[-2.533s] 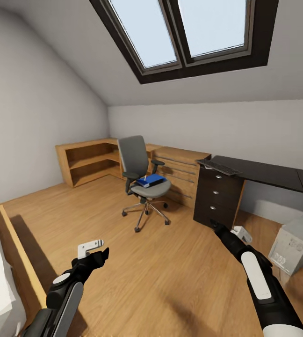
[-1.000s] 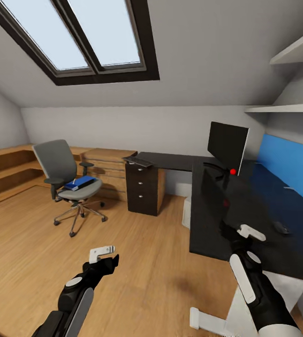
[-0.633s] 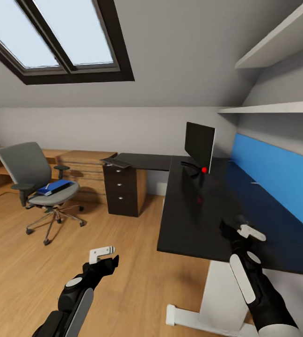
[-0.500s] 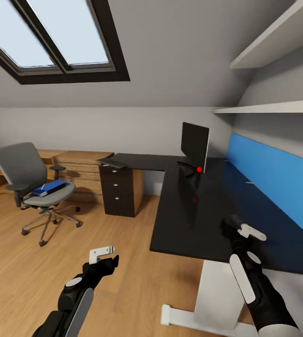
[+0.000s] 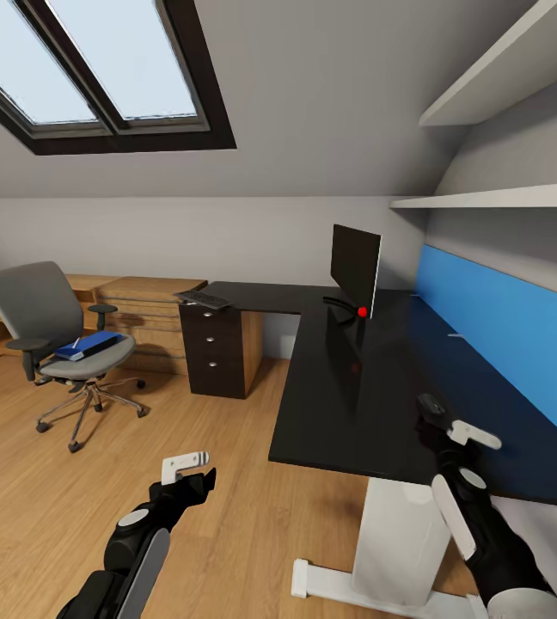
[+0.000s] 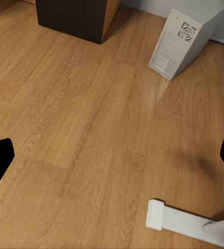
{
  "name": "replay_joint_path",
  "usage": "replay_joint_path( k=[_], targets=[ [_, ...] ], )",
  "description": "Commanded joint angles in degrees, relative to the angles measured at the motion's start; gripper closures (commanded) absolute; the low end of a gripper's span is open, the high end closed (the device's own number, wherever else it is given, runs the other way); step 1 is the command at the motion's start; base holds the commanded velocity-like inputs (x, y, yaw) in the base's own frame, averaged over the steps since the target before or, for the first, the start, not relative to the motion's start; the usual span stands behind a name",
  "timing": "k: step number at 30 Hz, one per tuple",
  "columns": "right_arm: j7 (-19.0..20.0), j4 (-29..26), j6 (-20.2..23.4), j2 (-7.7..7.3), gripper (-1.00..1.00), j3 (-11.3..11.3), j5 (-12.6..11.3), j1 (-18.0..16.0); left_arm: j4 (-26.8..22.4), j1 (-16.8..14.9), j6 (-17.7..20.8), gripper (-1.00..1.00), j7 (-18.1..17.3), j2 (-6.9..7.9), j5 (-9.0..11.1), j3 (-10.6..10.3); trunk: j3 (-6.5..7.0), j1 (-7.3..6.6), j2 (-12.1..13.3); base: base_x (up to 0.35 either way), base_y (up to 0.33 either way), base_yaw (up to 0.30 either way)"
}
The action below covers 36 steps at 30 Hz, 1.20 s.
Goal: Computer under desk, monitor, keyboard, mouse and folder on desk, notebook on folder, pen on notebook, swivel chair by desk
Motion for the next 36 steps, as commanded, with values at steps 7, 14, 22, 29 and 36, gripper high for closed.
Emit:
replay_joint_path(
  k=[7, 14, 22, 29, 36],
  targets=[
    [-0.2, 5.1, 1.8, -0.51, -1.0, 0.1, 5.3, -3.2, -0.1, 0.0, 0.2, -1.0, 0.5, 0.01, 0.6, 0.0, -0.06, -0.01, 0.0, 0.0, 0.0, 0.0],
    [0.2, 7.9, 4.6, -0.57, -1.0, 0.1, 6.3, -4.9, -0.1, 0.0, 0.2, -1.0, 0.5, 0.01, 0.6, 0.0, -0.06, -0.01, 0.0, 0.0, 0.0, 0.0],
    [0.6, 9.7, 6.7, -0.6, -1.0, 0.2, 9.8, -5.5, -0.4, -0.1, 0.1, -1.0, 0.5, -0.05, 0.6, -0.3, -0.06, -0.01, 0.0, 0.0, 0.0, 0.0],
    [3.5, 10.1, 9.0, -0.6, -1.0, 0.2, 13.0, -5.6, -0.6, -0.1, 0.1, -1.0, 0.5, -0.07, 0.6, -0.4, -0.06, -0.01, 0.0, 0.0, 0.0, 0.0],
    [6.1, 11.7, 10.1, -0.82, -1.0, 0.2, 13.6, -6.4, -0.7, 0.0, 0.1, -1.0, 0.4, -0.08, 0.6, -0.4, -0.06, -0.01, 0.0, 0.0, 0.0, 0.0]
  ],
)
